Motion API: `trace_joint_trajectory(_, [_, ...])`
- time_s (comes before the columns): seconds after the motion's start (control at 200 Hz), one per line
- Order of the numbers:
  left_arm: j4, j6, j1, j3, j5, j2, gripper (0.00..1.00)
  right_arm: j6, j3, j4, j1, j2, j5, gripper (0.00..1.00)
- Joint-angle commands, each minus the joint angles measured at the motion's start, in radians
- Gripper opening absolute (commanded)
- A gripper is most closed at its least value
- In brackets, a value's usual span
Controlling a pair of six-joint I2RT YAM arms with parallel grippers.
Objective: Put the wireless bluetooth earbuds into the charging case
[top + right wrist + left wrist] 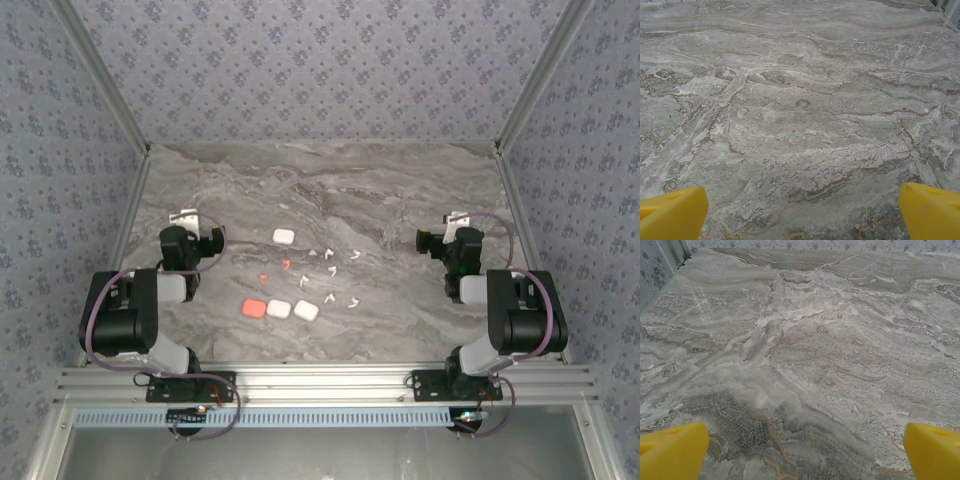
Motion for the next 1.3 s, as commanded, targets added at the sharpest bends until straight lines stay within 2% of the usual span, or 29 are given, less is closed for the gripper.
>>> trace_joint_trajectory(0.0, [0.001,-0.006,-0.005,0.013,-0.002,0.004,0.99,-0.013,0.019,0.007,0.003,0.003,0.02,1.0])
trace_joint_trajectory(0.435, [0.0,-0.009,-0.005,0.011,-0.005,-0.001,0.99,-0.005,0.018,0.012,-0.007,0.0,0.005,1.0])
trace_joint_trajectory(0.5, [-0.034,-0.011,-0.004,0.012,-0.011,-0.046,0.99,0.005,0.035,-0.045,-0.009,-0.039,0.015,1.0])
trace_joint_trajectory(0.66, [-0.247,-0.042,-0.007,0.034,-0.047,-0.292,0.99,0.012,0.102,-0.28,-0.011,-0.208,0.012,1.0])
trace_joint_trajectory(0.765, [-0.555,-0.188,-0.004,0.153,-0.067,-0.427,0.99,0.051,0.178,-0.492,-0.005,-0.298,-0.059,1.0])
trace_joint_trajectory(0.815, [-0.665,-0.265,-0.005,0.205,-0.041,-0.458,0.99,0.07,0.228,-0.611,0.011,-0.333,-0.09,1.0])
trace_joint_trajectory(0.904, [-0.787,-0.397,-0.005,0.255,0.031,-0.488,0.99,0.079,0.321,-0.818,0.064,-0.37,-0.151,1.0])
trace_joint_trajectory(1.004, [-0.888,-0.509,-0.022,0.272,0.094,-0.518,0.99,0.069,0.412,-1.038,0.169,-0.394,-0.157,1.0])
trace_joint_trajectory(1.104, [-0.887,-0.613,-0.067,0.232,0.158,-0.548,0.99,0.045,0.466,-1.192,0.317,-0.399,-0.132,1.0])
trace_joint_trajectory(1.294, [-0.848,-0.73,-0.164,0.17,0.139,-0.569,0.99,0.067,0.512,-1.33,0.568,-0.347,-0.117,1.0])
